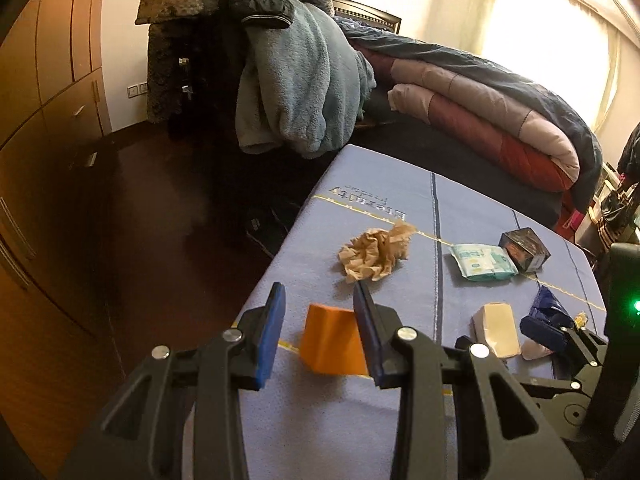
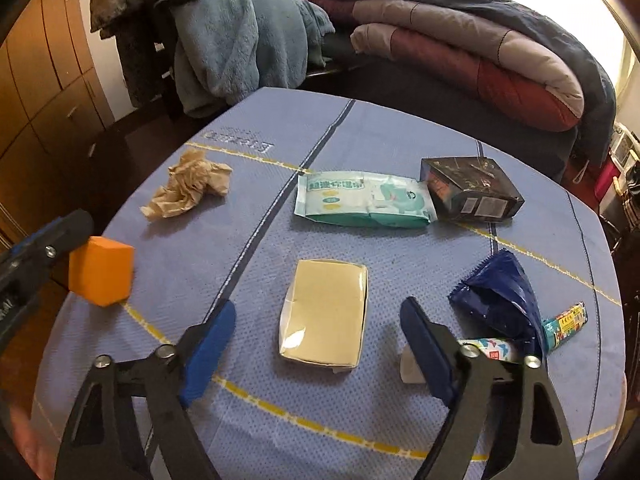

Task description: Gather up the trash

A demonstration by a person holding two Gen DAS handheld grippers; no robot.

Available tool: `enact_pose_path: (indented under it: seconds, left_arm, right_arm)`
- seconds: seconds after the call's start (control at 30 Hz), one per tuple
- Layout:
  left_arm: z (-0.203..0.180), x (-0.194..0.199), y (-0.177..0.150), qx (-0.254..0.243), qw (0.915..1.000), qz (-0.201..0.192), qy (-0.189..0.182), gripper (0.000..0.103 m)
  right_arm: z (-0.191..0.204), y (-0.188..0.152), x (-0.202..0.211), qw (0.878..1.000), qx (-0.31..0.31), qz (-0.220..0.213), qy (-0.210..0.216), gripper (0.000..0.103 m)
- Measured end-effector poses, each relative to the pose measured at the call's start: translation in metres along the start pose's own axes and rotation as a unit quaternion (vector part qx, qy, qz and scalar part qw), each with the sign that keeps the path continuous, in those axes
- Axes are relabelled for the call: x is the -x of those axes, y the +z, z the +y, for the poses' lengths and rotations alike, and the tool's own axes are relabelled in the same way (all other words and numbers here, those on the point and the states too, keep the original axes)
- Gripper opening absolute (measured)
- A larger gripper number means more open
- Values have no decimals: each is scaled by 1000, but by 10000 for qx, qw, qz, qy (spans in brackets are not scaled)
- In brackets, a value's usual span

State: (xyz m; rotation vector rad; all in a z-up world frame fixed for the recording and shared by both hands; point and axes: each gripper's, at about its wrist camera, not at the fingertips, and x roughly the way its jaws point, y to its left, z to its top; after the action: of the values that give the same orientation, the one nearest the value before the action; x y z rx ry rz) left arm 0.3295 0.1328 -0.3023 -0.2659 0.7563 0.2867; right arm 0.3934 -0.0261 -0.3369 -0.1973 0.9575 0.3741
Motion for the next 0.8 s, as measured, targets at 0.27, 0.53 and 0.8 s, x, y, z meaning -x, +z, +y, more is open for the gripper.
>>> enact_pose_path:
  seconds: [0.27, 0.53, 0.8]
  left_arm:
    - [6, 0, 1, 60, 10000, 14, 9, 37]
    - [5, 10, -5, 179, 9965, 120, -804, 36]
    - [6, 19, -14, 265, 9936, 159, -1091, 35]
  right_arm:
    - [-7, -1, 1, 9998, -139, 83, 132, 42]
    - [-20, -8, 23, 9992, -330, -49, 218, 42]
    - [-32, -17, 50, 9981, -453, -208, 358, 42]
